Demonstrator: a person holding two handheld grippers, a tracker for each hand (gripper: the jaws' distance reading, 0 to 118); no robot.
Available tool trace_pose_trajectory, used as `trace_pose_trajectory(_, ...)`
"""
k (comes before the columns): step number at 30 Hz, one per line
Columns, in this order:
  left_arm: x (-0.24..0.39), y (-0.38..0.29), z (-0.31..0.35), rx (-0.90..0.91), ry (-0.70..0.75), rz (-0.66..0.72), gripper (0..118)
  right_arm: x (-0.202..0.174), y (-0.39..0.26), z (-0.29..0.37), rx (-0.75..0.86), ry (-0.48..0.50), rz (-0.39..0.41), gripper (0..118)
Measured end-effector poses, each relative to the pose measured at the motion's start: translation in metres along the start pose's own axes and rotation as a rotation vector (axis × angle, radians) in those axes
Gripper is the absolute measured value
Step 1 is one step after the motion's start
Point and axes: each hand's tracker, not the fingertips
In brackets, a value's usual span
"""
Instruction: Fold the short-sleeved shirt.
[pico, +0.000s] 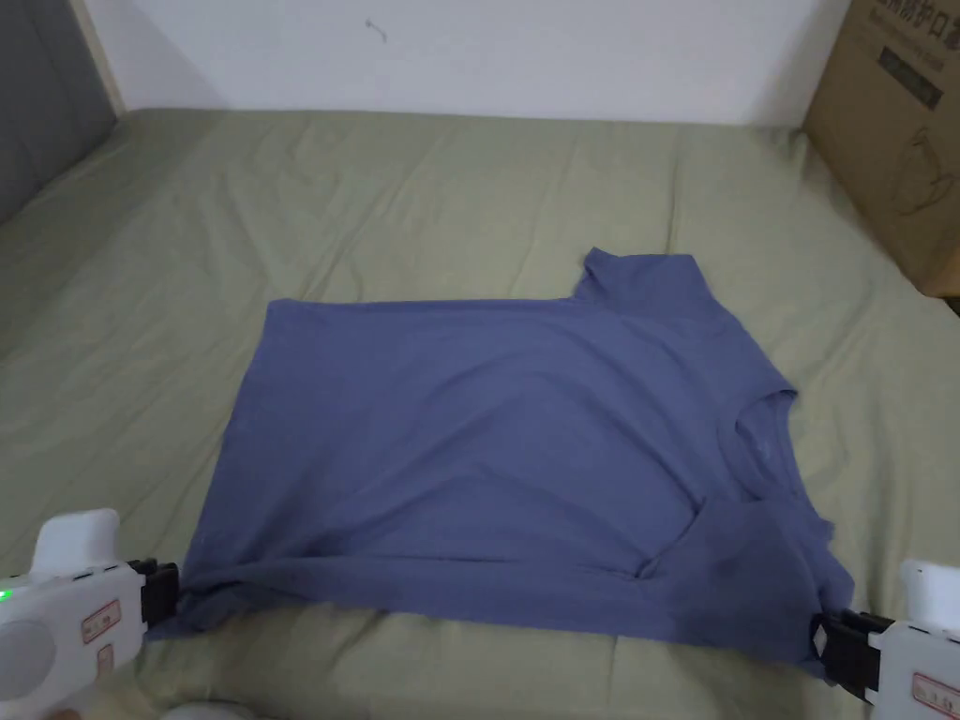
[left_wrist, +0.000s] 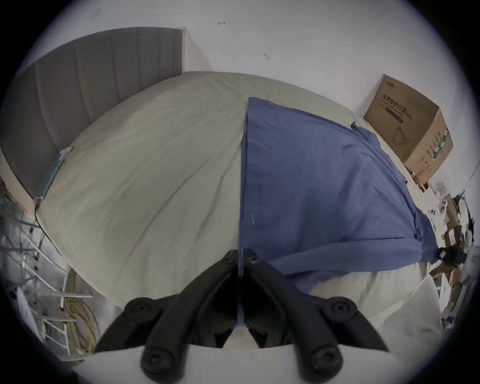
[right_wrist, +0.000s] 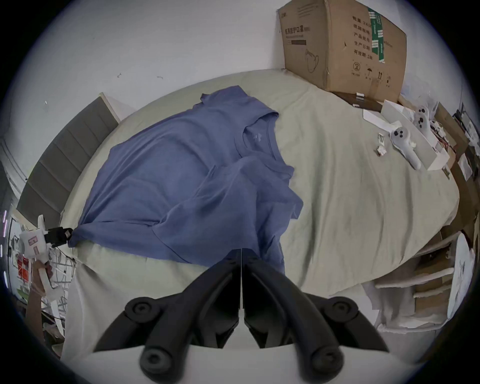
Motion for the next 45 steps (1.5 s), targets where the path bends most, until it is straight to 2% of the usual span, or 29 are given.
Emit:
trace_pose_trajectory(1, -0.001, 0.002, 0.003, 0.005, 0.009, -0.004, 1, 0.0, 0.002, 0.0, 0.013, -0.012, 0.007, 39)
trace_pose_trajectory(2, -0.001, 0.003, 0.005, 0.007, 0.01, -0.004, 1, 0.002, 0.004, -0.001, 0.016, -0.026, 0.01, 64)
trace_pose_trajectory(3, -0.001, 0.004, 0.007, 0.011, 0.008, 0.002, 1, 0.005, 0.006, -0.005, 0.011, -0.035, 0.006, 65)
trace_pose_trajectory(7, -0.002, 0.009, 0.01, 0.016, 0.01, 0.019, 1, 0.014, 0.009, -0.02, -0.03, -0.031, -0.006, 62)
trace_pose_trajectory(8, -0.002, 0.009, 0.011, 0.017, 0.009, 0.018, 1, 0.014, 0.007, -0.024, -0.044, -0.038, 0.001, 41)
trace_pose_trajectory(9, -0.002, 0.009, 0.011, 0.017, 0.008, 0.017, 1, 0.015, 0.004, -0.027, -0.055, -0.034, 0.011, 9)
trace_pose_trajectory(10, -0.001, 0.009, 0.011, 0.015, 0.01, 0.014, 1, 0.014, 0.003, -0.029, -0.073, -0.037, 0.013, 5)
trace_pose_trajectory(13, 0.0, 0.009, 0.012, 0.006, 0.019, 0.004, 1, 0.012, 0.003, -0.025, -0.064, -0.027, -0.005, 5)
trace_pose_trajectory(18, 0.005, 0.017, 0.021, 0.006, 0.041, -0.014, 1, 0.004, 0.022, -0.004, -0.011, -0.012, 0.014, 5)
trace_pose_trajectory(24, 0.017, 0.066, 0.026, 0.071, 0.047, -0.075, 1, 0.001, 0.075, 0.008, 0.062, 0.017, 0.041, 5)
trace_pose_trajectory(29, 0.036, 0.122, -0.007, 0.063, 0.12, -0.146, 1, 0.0, 0.134, -0.027, 0.049, -0.032, 0.1, 5)
trace_pose_trajectory(36, 0.047, 0.152, -0.078, -0.046, 0.165, -0.171, 2, 0.0, 0.175, -0.095, -0.051, -0.057, 0.088, 5)
trace_pose_trajectory(37, 0.049, 0.151, -0.084, -0.061, 0.171, -0.173, 8, -0.001, 0.177, -0.103, -0.067, -0.062, 0.088, 5)
trace_pose_trajectory(38, 0.05, 0.149, -0.087, -0.064, 0.17, -0.174, 26, 0.0, 0.177, -0.109, -0.085, -0.057, 0.101, 9)
trace_pose_trajectory(39, 0.05, 0.147, -0.089, -0.068, 0.164, -0.172, 57, -0.001, 0.175, -0.113, -0.098, -0.065, 0.099, 24)
trace_pose_trajectory(40, 0.05, 0.146, -0.09, -0.084, 0.163, -0.158, 98, -0.002, 0.174, -0.116, -0.111, -0.08, 0.108, 56)
trace_pose_trajectory(41, 0.049, 0.143, -0.091, -0.099, 0.156, -0.148, 114, -0.003, 0.172, -0.116, -0.099, -0.104, 0.115, 76)
trace_pose_trajectory(45, 0.045, 0.135, -0.072, -0.062, 0.16, -0.13, 113, 0.001, 0.169, -0.096, -0.053, -0.086, 0.068, 79)
